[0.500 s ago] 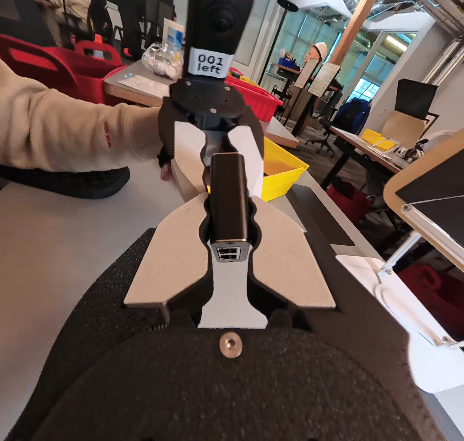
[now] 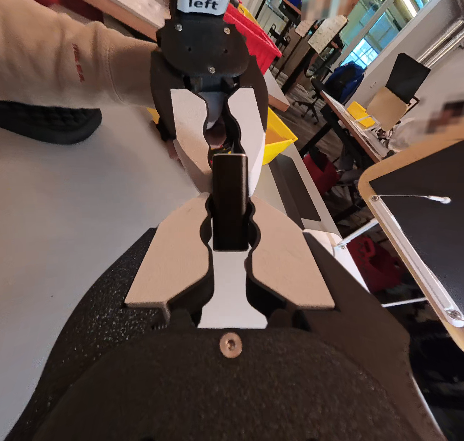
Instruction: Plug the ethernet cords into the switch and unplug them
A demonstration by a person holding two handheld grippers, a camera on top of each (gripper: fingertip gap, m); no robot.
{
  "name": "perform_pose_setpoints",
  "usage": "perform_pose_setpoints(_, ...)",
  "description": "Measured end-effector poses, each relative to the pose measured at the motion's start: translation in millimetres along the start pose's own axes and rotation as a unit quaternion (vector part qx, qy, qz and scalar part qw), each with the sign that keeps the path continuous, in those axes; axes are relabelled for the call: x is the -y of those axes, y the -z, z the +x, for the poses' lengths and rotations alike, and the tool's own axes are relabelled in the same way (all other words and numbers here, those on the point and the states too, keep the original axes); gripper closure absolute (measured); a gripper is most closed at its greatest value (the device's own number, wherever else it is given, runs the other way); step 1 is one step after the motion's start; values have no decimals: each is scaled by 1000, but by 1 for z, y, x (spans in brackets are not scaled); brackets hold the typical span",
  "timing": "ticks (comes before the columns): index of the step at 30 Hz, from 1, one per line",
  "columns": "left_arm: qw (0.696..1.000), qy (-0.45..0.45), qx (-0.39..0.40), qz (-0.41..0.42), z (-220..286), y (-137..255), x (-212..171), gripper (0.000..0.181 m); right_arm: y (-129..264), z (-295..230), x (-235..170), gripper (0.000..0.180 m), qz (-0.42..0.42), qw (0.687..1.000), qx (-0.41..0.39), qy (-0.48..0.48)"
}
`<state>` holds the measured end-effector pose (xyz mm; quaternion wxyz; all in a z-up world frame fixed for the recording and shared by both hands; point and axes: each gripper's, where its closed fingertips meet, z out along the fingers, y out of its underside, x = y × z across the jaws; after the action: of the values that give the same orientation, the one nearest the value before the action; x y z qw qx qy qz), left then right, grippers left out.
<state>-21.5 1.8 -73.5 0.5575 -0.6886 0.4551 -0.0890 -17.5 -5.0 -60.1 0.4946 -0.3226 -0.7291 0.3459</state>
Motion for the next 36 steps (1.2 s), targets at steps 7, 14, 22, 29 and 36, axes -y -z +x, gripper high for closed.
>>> perform_pose_setpoints(7, 993, 51, 98, 36, -51, 61, 15, 142, 23, 17, 16, 155, 57, 997, -36, 39)
perform_pose_setpoints(14, 990, 72, 101, 69, -56, 104, 25, 147, 33, 10, 34, 155, 132, 989, 35, -54)
perform_pose_setpoints(22, 995, -58, -18, 84, 25, 45, 71, 129, 55, -42, 69, 156, 172, 815, 402, -380)
perform_pose_setpoints(29, 989, -116, -86, 23, 69, 31, 68, 118, 55, -69, 61, 156, 138, 764, 492, -394)
perform_pose_setpoints(36, 987, -128, -92, 13, 78, 16, 63, 117, 47, -71, 49, 156, 117, 757, 490, -415)
